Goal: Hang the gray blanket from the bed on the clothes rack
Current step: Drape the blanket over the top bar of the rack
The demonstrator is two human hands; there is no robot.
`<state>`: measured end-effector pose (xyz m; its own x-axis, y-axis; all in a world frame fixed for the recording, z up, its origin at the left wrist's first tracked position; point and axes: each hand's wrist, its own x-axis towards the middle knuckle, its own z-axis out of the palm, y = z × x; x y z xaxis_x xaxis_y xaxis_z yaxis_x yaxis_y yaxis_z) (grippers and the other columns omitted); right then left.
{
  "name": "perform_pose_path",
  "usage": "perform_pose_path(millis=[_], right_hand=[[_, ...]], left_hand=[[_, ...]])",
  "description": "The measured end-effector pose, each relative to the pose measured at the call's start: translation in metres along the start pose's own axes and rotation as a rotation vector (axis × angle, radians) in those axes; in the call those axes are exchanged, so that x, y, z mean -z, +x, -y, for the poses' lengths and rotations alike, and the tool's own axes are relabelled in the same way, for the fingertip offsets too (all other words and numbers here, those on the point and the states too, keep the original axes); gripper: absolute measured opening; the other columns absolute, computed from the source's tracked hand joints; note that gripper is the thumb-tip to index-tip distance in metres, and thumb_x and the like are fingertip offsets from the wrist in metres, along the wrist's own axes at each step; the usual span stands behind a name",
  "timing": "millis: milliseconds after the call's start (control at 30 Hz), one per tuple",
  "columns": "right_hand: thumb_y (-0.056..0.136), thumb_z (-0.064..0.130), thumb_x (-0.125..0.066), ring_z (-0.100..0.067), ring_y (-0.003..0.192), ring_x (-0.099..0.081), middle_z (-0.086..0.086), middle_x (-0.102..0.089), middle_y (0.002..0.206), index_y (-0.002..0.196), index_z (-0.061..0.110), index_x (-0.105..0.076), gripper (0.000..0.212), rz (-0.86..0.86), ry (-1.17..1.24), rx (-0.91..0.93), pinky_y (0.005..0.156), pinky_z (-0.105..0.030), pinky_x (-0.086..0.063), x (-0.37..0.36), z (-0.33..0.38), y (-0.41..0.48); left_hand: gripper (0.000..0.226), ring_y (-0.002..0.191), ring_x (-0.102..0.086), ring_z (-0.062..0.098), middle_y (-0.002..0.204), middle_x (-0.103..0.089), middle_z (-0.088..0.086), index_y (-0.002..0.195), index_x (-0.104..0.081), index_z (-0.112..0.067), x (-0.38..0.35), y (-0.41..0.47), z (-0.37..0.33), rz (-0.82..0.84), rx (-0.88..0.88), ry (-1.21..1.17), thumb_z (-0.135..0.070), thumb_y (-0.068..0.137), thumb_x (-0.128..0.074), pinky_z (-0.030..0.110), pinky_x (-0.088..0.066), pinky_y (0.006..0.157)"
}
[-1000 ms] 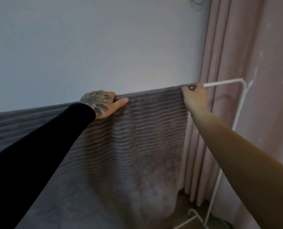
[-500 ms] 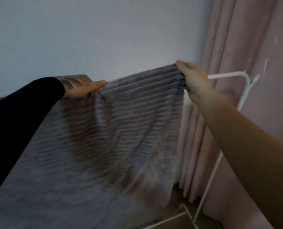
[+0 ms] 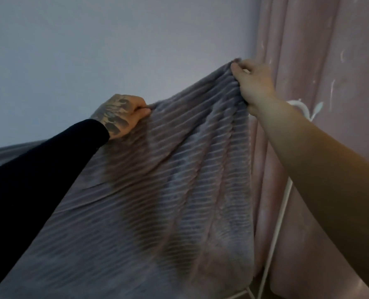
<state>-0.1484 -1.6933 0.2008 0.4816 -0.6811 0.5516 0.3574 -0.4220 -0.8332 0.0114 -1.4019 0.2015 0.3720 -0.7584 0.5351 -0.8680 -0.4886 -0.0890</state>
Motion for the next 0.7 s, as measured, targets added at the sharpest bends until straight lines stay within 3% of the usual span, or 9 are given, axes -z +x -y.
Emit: perform_pose_path(millis=[100, 200, 300, 367, 433, 533, 600, 633, 700], right_hand=[[0.101, 0.032, -0.066, -0.018, 0.083, -0.068, -0.007, -0.071, 0.090, 0.091, 0.013, -0.076, 0.024, -0.036, -0.144, 0.076, 0.076, -0.034, -0.057, 0.015, 0.000, 0.018], [0.102, 0.035, -0.064, -0.017, 0.092, -0.067, -0.006, -0.072, 0.097, 0.103, 0.009, -0.078, 0.029, -0.092, -0.284, 0.165, 0.080, -0.033, -0.053, 0.009, 0.009, 0.043], [0.098, 0.048, -0.065, -0.033, 0.119, -0.065, -0.016, -0.070, 0.129, 0.126, 0.006, -0.069, 0.051, 0.208, -0.799, 0.038, 0.093, -0.034, -0.049, -0.005, 0.005, 0.053], [0.094, 0.057, -0.065, -0.037, 0.108, -0.067, -0.018, -0.074, 0.120, 0.114, 0.003, -0.074, 0.058, 0.400, -1.111, -0.046, 0.084, -0.035, -0.049, -0.003, -0.011, 0.045], [0.093, 0.060, -0.063, -0.031, 0.091, -0.071, -0.011, -0.077, 0.099, 0.095, 0.010, -0.079, 0.052, 0.367, -1.066, -0.055, 0.076, -0.035, -0.051, 0.010, -0.028, 0.033], [0.096, 0.057, -0.059, -0.022, 0.085, -0.069, -0.002, -0.075, 0.091, 0.087, 0.018, -0.077, 0.044, 0.234, -0.876, 0.046, 0.076, -0.034, -0.050, 0.033, -0.056, 0.009], [0.098, 0.044, -0.061, -0.019, 0.091, -0.066, -0.002, -0.075, 0.097, 0.092, 0.018, -0.077, 0.032, 0.074, -0.752, 0.244, 0.086, -0.030, -0.050, 0.044, -0.077, -0.012], [0.098, 0.038, -0.062, -0.014, 0.092, -0.063, -0.001, -0.074, 0.099, 0.094, 0.017, -0.076, 0.025, -0.020, -0.687, 0.332, 0.088, -0.021, -0.047, 0.049, -0.086, -0.024], [0.098, 0.034, -0.064, -0.005, 0.091, -0.058, 0.006, -0.067, 0.100, 0.097, 0.022, -0.071, 0.014, -0.156, -0.548, 0.323, 0.085, -0.007, -0.041, 0.057, -0.100, -0.047]], left_hand=[[0.030, 0.098, -0.065, 0.037, 0.101, -0.073, 0.018, 0.102, -0.071, -0.010, 0.011, 0.026, 0.012, -0.142, 0.071, -0.030, -0.034, 0.105, -0.053, 0.038, -0.045, 0.085], [0.029, 0.104, -0.066, 0.040, 0.107, -0.073, 0.018, 0.105, -0.071, -0.008, 0.015, 0.059, 0.015, -0.130, 0.226, -0.052, -0.030, 0.106, -0.052, 0.039, -0.049, 0.090], [0.017, 0.092, -0.072, 0.025, 0.093, -0.072, 0.010, 0.106, -0.066, -0.004, -0.001, 0.070, 0.015, 0.205, 0.577, -0.377, -0.013, 0.102, -0.051, 0.027, -0.056, 0.083], [0.030, 0.110, -0.068, 0.031, 0.115, -0.071, 0.014, 0.113, -0.069, -0.002, -0.014, 0.068, 0.009, 0.241, 0.489, -0.175, -0.027, 0.105, -0.054, 0.034, -0.052, 0.099], [0.053, 0.101, -0.068, 0.034, 0.106, -0.074, 0.013, 0.101, -0.076, -0.007, -0.018, 0.059, -0.010, 0.172, 0.254, -0.051, -0.051, 0.104, -0.046, 0.041, -0.052, 0.096], [0.080, 0.081, -0.067, 0.017, 0.085, -0.072, -0.004, 0.085, -0.077, -0.022, -0.023, 0.041, -0.042, 0.365, 0.154, -0.115, -0.087, 0.088, -0.030, 0.035, -0.050, 0.081], [0.077, 0.084, -0.065, 0.021, 0.091, -0.071, 0.002, 0.086, -0.073, -0.021, -0.034, 0.035, -0.048, 0.403, 0.093, -0.059, -0.083, 0.092, -0.027, 0.034, -0.047, 0.082], [0.075, 0.088, -0.063, 0.024, 0.095, -0.071, 0.006, 0.088, -0.072, -0.020, -0.036, 0.032, -0.051, 0.380, 0.065, -0.048, -0.078, 0.095, -0.025, 0.034, -0.045, 0.084], [0.075, 0.090, -0.062, 0.027, 0.098, -0.069, 0.010, 0.088, -0.072, -0.018, -0.038, 0.032, -0.048, 0.362, 0.058, -0.065, -0.073, 0.098, -0.022, 0.033, -0.043, 0.087]])
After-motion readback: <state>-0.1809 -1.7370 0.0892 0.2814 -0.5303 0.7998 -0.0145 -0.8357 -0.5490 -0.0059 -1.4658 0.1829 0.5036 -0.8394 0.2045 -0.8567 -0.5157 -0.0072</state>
